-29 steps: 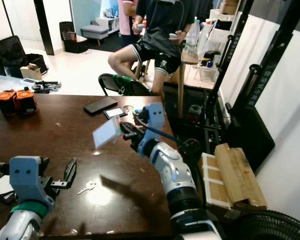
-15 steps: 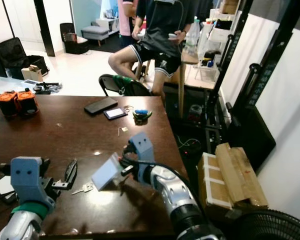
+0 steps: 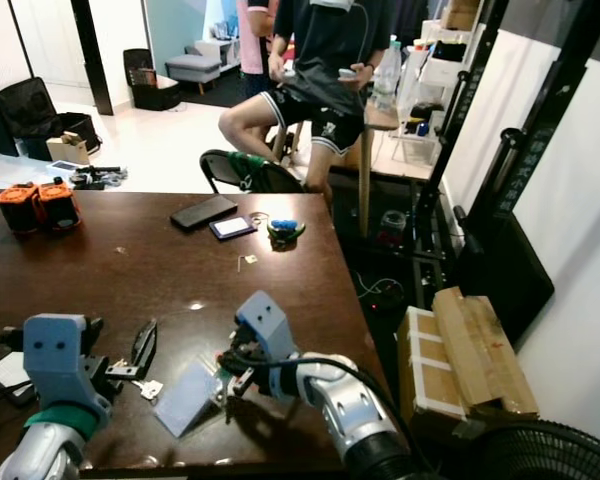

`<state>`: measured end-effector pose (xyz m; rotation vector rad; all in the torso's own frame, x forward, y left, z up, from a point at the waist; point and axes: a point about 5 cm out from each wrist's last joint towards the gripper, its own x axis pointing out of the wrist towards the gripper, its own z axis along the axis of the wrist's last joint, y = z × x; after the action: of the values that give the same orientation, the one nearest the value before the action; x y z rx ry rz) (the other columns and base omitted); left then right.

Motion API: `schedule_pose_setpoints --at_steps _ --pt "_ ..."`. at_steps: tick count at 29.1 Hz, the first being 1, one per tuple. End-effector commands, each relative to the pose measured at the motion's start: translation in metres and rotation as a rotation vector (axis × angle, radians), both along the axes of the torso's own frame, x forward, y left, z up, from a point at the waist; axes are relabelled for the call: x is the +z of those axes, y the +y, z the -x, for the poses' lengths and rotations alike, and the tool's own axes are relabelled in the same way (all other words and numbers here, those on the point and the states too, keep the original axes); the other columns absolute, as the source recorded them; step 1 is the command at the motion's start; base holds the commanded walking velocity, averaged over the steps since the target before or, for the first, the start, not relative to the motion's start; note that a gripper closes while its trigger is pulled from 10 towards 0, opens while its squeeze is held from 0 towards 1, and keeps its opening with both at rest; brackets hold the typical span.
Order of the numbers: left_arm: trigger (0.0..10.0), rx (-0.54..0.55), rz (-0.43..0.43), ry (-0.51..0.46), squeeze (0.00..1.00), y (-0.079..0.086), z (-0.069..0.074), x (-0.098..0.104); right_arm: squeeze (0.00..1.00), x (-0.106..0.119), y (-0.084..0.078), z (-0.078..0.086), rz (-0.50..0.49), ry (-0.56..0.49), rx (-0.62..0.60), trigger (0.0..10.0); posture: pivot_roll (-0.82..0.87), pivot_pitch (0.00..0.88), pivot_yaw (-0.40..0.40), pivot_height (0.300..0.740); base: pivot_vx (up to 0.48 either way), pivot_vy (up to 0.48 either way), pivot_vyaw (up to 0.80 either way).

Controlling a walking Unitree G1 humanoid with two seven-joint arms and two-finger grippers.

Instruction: Hang keys on a hook

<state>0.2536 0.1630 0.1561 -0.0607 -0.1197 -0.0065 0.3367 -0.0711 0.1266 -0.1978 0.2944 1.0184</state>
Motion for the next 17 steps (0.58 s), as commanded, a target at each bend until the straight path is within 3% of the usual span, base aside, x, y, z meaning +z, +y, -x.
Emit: schedule_pose_setpoints --at_steps 1,10,11,13,14,17 --pt "10.0 -0.009 0.002 -0.006 0.0 -0.0011 0.0018 0.0011 0.0 -0.0031 0.0011 0.0016 0.005 0.002 0.012 10.0 -0.14 0.011 0.027 0.74 0.0 0.0 0.0" --pt "10.0 -0.016 0.005 -0.012 0.0 -0.0019 0.0022 0.0021 0.0 -0.001 0.0001 0.0038 -0.002 0.016 0.019 10.0 -0.14 0.016 0.027 0.74 0.0 0.0 0.0" --pt "10.0 -0.016 0.005 -0.012 0.0 -0.002 0.0022 0.0022 0.77 -0.0007 0.0 0.0034 -0.007 0.019 0.015 10.0 -0.14 0.016 0.027 0.74 0.0 0.0 0.0" --pt "10.0 -0.016 0.006 -0.012 0.0 -0.002 0.0022 0.0022 0.77 -0.0005 -0.0001 0.0032 -0.009 0.021 0.012 10.0 -0.14 0.016 0.027 0.74 0.0 0.0 0.0" --pt "10.0 -0.017 0.006 -0.012 0.0 -0.0019 0.0023 0.0021 1.0 -0.0003 -0.0003 0.0028 -0.008 0.019 0.008 10.0 -0.14 0.016 0.027 0.74 0.0 0.0 0.0" --pt "10.0 -0.016 0.006 -0.012 0.0 -0.0018 0.0024 0.0021 1.0 -0.0003 -0.001 0.0015 0.005 -0.001 -0.011 10.0 -0.14 0.016 0.027 0.74 0.0 0.0 0.0"
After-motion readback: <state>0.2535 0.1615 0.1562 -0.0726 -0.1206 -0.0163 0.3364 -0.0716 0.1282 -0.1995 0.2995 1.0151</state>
